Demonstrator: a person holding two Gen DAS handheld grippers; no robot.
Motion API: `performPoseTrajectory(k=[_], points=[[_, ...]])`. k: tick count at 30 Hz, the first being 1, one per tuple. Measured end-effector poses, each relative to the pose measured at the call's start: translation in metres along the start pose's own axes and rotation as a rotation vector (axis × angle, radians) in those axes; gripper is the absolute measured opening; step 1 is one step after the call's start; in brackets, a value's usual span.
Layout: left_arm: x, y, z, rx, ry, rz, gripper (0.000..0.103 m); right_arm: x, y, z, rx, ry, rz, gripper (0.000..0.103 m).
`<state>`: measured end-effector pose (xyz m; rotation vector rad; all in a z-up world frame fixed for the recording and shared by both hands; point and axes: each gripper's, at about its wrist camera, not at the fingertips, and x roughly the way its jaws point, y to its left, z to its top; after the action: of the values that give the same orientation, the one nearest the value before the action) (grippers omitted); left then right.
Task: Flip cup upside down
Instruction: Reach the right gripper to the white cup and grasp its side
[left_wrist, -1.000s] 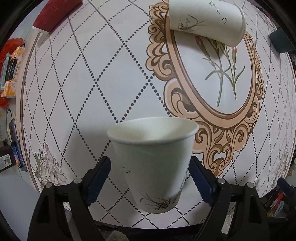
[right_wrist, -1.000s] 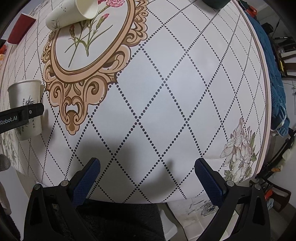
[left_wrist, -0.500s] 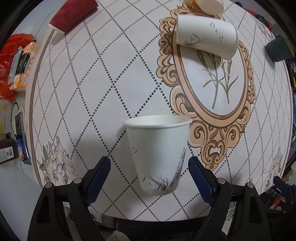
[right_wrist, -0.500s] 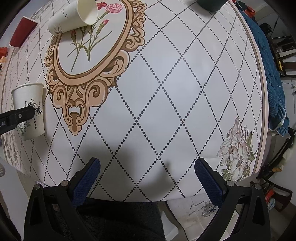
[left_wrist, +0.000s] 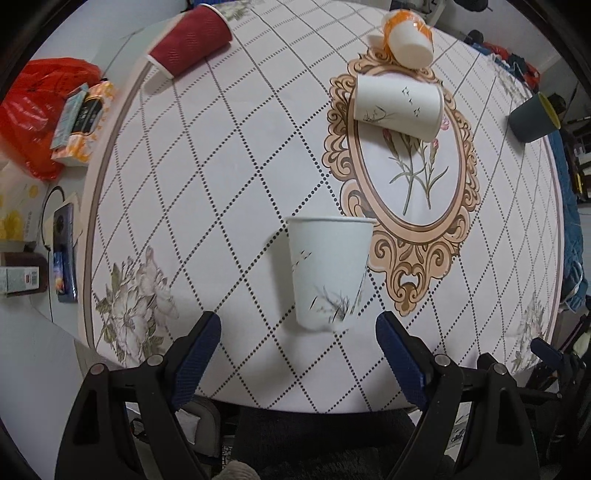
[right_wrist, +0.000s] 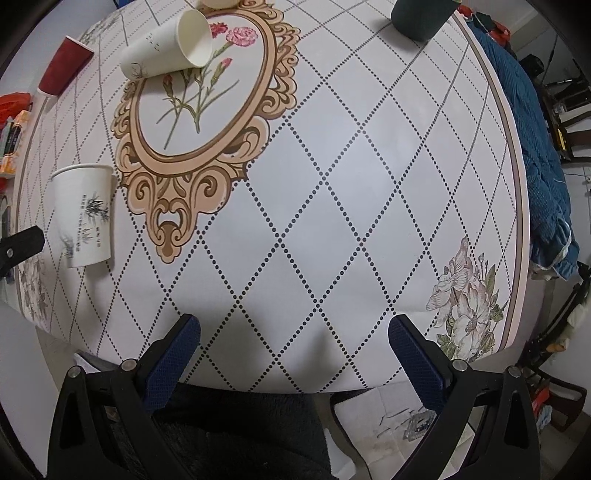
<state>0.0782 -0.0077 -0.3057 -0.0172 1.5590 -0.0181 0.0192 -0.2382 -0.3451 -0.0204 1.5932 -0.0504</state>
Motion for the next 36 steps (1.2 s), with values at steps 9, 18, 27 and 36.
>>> performPoseTrajectory(k=[9, 18, 27, 36], points=[[-0.018, 0.046, -0.035, -0.098, -0.029, 0.006, 0.086, -0.024, 0.023, -0.01, -0.054, -0.039, 0.026, 0.103], [-0.012, 0.104, -0.042, -0.173, -0.029, 0.049, 0.086, -0.038, 0.062, -0.01, -0.08, -0.065, 0.094, 0.103], [0.006, 0.132, -0.024, -0.13, -0.016, 0.031, 0.086, -0.041, 0.113, 0.005, -0.07, -0.051, 0.105, 0.103], [0.042, 0.143, -0.011, -0.093, 0.038, -0.009, 0.086, -0.032, 0.15, 0.018, -0.078, -0.041, 0.06, 0.103]])
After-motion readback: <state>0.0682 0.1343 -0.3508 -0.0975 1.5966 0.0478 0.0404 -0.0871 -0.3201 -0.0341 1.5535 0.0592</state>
